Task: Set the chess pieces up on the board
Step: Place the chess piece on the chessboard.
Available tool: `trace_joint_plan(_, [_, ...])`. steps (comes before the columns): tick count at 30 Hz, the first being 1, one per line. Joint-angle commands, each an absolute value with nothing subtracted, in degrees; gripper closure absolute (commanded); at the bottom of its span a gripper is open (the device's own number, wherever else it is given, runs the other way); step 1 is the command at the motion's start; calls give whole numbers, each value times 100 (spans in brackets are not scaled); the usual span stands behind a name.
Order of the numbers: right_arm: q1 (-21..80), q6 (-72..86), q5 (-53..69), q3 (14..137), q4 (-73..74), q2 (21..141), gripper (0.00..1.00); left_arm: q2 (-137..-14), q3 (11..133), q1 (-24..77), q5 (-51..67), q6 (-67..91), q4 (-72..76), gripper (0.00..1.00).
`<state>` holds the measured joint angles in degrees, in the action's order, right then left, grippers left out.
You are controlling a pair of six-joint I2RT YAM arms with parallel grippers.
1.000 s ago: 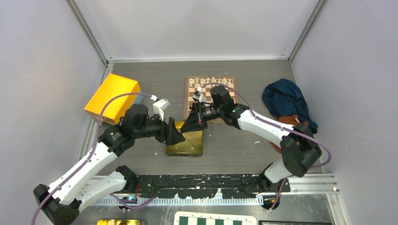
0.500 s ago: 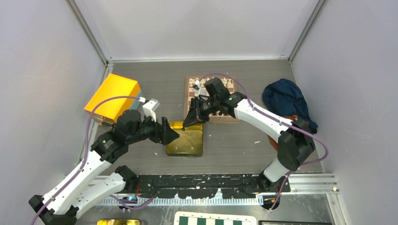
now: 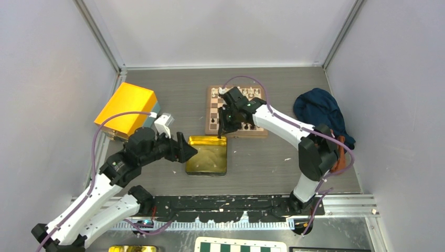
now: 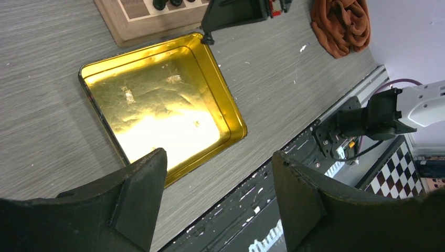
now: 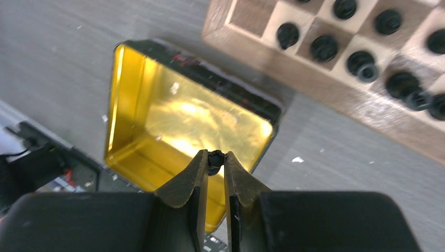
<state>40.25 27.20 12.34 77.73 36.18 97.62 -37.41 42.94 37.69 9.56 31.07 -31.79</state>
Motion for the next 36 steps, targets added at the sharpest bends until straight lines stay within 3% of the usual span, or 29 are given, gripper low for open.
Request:
trace_joint_plan(1, [4203,2254,143,8178,3416,9868,99,-3581,4240,3734,891,3130,-3111,26])
trace_joint_plan(11, [4954,1677,-1202,8588,3144,10221,99,-3392,4133,3733,855,3075,-3286,26])
trace_joint_plan(25, [5519,844,-2934,7880,1689,10250,99,-3096,4043,3730,766,3050,-3470,26])
trace_joint_plan(36, [5620,533,-3312,7029,237,10262,99,-3076,4034,3737,707,3059,-3509,26])
